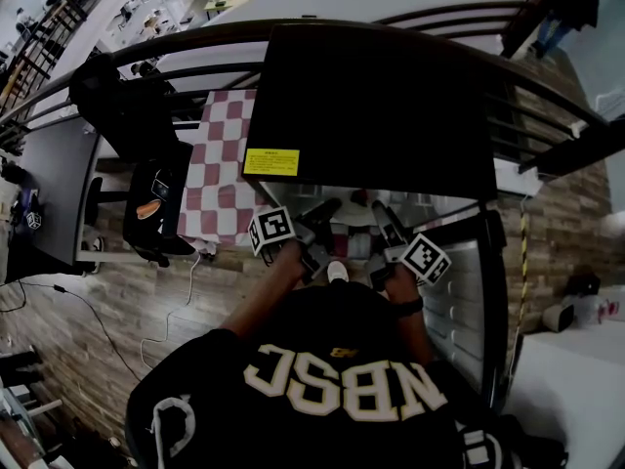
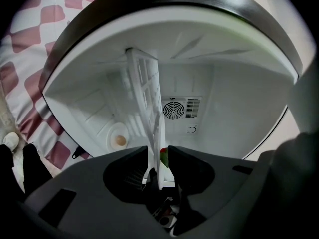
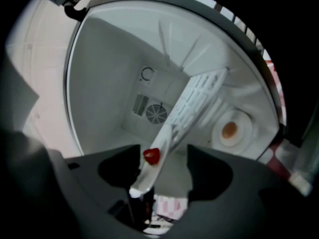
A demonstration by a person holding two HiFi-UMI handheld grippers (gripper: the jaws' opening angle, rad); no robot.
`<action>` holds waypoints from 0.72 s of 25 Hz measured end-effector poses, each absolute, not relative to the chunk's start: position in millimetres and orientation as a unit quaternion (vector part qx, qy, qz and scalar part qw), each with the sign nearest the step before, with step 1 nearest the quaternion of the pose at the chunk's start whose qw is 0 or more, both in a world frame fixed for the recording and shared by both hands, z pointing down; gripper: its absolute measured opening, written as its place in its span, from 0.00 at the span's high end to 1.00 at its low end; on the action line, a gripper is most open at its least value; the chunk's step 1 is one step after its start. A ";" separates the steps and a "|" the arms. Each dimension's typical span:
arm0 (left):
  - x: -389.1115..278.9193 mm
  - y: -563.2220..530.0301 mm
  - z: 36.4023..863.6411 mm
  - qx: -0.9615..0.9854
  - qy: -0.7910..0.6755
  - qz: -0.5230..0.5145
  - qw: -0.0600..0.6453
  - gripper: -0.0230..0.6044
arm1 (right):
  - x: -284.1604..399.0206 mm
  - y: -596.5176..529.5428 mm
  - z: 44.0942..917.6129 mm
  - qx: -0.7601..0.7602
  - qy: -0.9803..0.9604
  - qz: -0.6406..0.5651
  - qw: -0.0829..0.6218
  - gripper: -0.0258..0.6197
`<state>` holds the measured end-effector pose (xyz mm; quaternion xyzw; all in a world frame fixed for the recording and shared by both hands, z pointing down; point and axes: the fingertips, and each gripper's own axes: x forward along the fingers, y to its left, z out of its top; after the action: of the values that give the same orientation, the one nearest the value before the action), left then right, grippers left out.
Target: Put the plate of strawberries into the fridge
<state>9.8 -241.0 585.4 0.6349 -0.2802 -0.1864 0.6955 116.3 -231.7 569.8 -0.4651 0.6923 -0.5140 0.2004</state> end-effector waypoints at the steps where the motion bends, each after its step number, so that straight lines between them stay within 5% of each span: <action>1: 9.9 -239.4 586.0 0.636 -0.280 -0.185 0.695 0.76 | 116.1 -230.1 569.3 -0.460 0.693 -0.516 0.204 0.51; 18: -0.7 -207.6 586.4 0.679 -0.285 -0.168 0.656 0.75 | 105.4 -196.6 579.8 -0.443 0.708 -0.512 0.201 0.52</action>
<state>-0.7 -207.6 586.4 0.6788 -0.2854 -0.1677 0.6555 105.4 -196.6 579.8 -0.4428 0.7082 -0.5116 0.2014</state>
